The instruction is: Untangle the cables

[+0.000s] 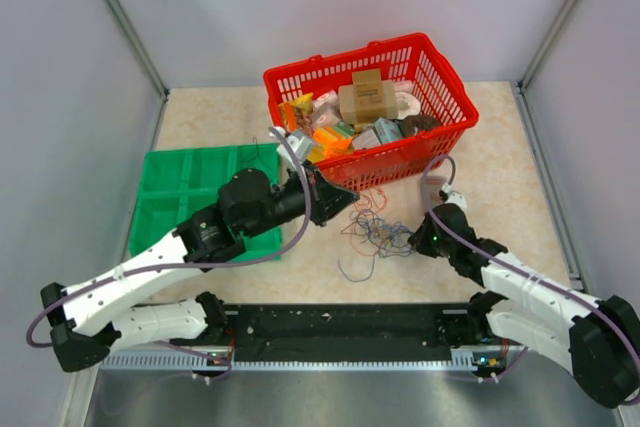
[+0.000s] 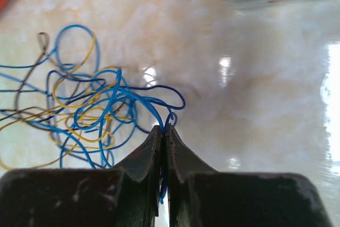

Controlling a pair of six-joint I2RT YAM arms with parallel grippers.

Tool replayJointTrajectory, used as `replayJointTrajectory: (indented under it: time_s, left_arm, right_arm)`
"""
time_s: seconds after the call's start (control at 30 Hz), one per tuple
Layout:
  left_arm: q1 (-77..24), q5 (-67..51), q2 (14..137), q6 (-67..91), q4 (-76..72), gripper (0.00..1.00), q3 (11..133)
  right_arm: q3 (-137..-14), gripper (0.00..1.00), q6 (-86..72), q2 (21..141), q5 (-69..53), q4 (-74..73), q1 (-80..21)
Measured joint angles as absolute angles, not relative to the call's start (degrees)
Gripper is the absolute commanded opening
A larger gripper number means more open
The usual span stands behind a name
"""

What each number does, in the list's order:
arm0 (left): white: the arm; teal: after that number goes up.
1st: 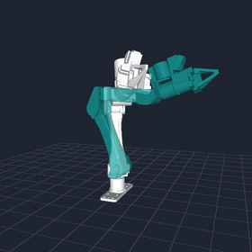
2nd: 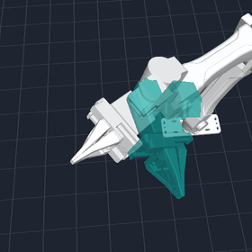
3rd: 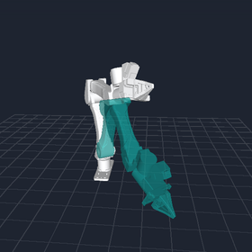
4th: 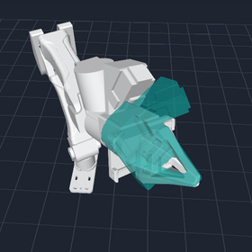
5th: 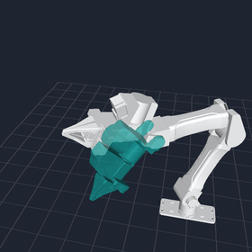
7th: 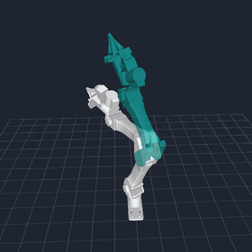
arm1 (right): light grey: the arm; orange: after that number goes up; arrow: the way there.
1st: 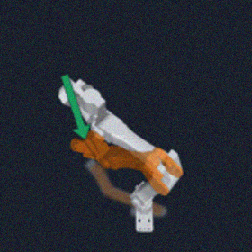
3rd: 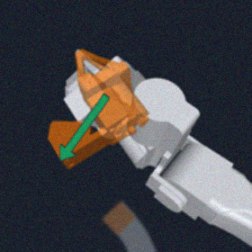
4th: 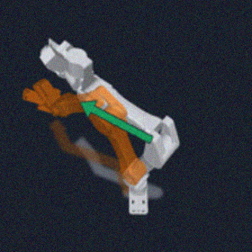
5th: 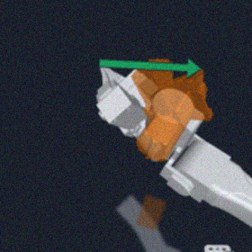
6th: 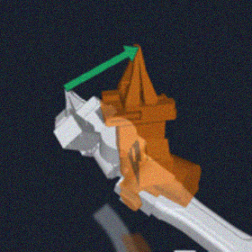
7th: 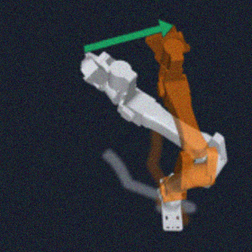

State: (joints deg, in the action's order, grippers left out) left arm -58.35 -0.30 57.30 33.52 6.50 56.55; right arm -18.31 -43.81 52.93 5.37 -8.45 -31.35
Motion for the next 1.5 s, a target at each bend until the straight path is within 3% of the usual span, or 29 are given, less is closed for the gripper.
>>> replayJointTrajectory:
  time_s: [0.07,0.4,0.63,0.87,1.0,1.3,1.5]
  left_arm:
    - [-58.26,-3.07,55.83,32.32,6.48,0.00,59.46]
    - [-58.26,-1.65,48.05,24.27,10.09,0.00,67.66]
    - [-58.26,18.87,46.70,21.32,27.33,0.00,75.20]
    - [-58.19,38.00,33.36,22.59,38.98,0.00,67.51]
    - [-56.36,44.07,35.27,22.61,38.57,0.00,62.41]
    - [-36.56,35.86,44.51,22.63,31.05,0.00,45.06]
    - [-33.50,30.57,45.80,31.11,29.50,0.00,43.86]
  right_arm:
    - [-17.96,0.14,-44.66,53.21,7.18,-9.91,-30.39]
    - [-18.02,0.11,-44.01,56.27,8.82,-10.52,-27.18]
    - [-18.02,0.11,-41.93,55.09,7.66,-10.48,-27.18]
    - [-18.00,0.11,-41.04,53.76,6.09,-9.58,-27.18]
    - [-18.00,0.11,-40.51,54.41,4.91,-9.21,-27.18]
    - [-16.69,0.11,-40.47,52.45,3.36,-8.78,-27.18]
    - [-16.49,0.11,-40.45,51.29,3.33,-8.38,-27.18]
